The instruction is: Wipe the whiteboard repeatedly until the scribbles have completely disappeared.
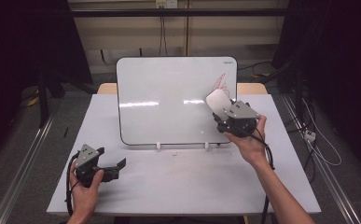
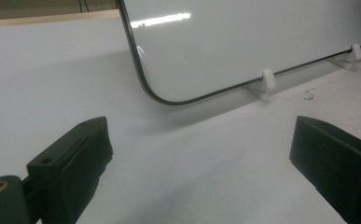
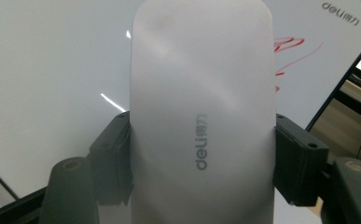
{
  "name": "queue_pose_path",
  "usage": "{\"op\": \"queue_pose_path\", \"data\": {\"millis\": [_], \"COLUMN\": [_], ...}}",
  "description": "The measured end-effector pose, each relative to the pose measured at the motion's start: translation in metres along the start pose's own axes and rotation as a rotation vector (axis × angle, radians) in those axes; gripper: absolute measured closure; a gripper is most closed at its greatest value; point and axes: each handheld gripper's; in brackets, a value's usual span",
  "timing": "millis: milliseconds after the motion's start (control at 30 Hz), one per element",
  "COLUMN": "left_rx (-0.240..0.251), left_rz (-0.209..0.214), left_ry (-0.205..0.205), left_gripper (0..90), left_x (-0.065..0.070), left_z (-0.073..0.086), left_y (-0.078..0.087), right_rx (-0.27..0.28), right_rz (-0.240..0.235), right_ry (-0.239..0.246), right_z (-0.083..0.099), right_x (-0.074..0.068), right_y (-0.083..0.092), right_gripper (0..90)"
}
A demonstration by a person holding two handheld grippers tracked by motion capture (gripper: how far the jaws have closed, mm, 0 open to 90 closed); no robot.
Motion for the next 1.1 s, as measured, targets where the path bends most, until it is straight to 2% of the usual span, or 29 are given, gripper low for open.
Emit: {"op": "queue_pose_path", "data": {"millis": [400, 567, 733, 933, 1100], "left_rx": [0.002, 0.003, -0.015, -0.010, -0.007], "left_rz": [0.007, 0.005, 0.015, 0.013, 0.013], "left_ry": [-0.005, -0.013, -0.012, -0.016, -0.011], "left_gripper": [5.2, 5.1, 5.2, 5.2, 5.2], "left_x": [0.001, 0.002, 0.002, 0.002, 0.002], "left_z": [-0.002, -0.002, -0.001, -0.002, -0.001], "left_y": [0.000, 0.000, -0.003, -0.001, -0.001], "right_rx": [0.022, 0.035, 0.019, 0.010, 0.006], "right_rz": [0.051, 0.067, 0.081, 0.116, 0.126], "right_ry": [0.009, -0.004, 0.006, 0.003, -0.006], "right_z": [-0.024, -0.033, -0.035, -0.045, -0.052], "right_x": [0.017, 0.024, 0.028, 0.039, 0.045], "right_y": [-0.003, -0.007, -0.013, -0.028, -0.035], "right_gripper": [31.7, 31.7, 31.7, 31.7, 31.7]}}
Point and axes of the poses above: each handheld gripper's, and its own axes: y roughly backward along the jaws, z roughly out of its underside, x roughly to its right, and after that the axes turned 10 degrees about -y, right-handed
